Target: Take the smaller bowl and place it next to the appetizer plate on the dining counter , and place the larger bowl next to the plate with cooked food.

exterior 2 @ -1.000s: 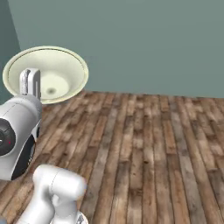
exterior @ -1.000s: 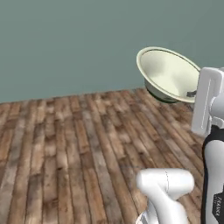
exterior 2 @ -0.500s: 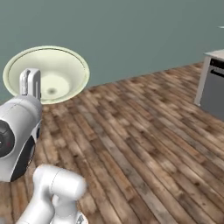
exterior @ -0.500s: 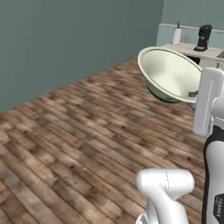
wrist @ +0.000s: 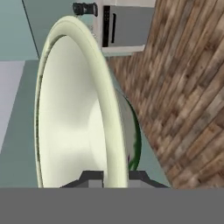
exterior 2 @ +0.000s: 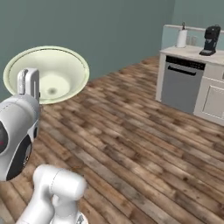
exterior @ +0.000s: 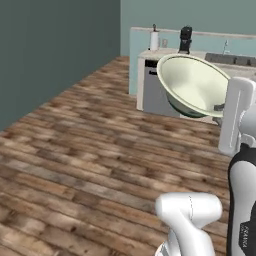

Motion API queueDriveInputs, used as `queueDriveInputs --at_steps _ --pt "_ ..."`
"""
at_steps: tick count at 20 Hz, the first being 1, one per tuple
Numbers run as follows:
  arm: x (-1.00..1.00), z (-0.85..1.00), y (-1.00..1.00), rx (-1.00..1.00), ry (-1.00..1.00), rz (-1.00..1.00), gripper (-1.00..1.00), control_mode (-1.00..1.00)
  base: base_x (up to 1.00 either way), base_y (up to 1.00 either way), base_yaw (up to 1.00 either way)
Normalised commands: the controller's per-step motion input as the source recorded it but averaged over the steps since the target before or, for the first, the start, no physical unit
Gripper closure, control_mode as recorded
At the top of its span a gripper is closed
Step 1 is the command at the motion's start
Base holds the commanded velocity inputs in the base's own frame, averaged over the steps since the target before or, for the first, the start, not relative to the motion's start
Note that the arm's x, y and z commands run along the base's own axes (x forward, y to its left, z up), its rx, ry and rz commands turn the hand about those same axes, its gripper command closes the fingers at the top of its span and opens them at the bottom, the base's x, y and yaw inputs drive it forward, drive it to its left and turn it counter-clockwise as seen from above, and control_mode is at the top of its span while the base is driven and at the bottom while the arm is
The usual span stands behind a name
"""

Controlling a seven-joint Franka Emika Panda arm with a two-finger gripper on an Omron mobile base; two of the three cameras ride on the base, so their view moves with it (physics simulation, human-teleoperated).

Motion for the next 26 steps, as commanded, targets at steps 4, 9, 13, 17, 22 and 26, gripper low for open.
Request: queueDriveInputs --at_steps 4,9,13,17,22,26 --pt "0.0 0.0 0.0 0.0 0.0 0.0 1.0 1.0 1.0 1.0 -0.55" --pt "0.0 0.0 0.0 0.0 0.0 0.0 1.0 1.0 1.0 1.0 -0.59" --pt "0.0 0.0 0.0 0.0 0.0 0.0 1.0 1.0 0.99 1.0 -0.58" --pt "0.0 0.0 0.0 0.0 0.0 0.0 1.0 1.0 0.92 0.9 -0.68" --pt "0.0 0.0 0.0 0.0 0.0 0.0 1.0 1.0 0.8 0.71 -0.78" --pt "0.0 0.0 0.0 0.0 0.0 0.0 1.0 1.0 0.56 0.49 -0.9"
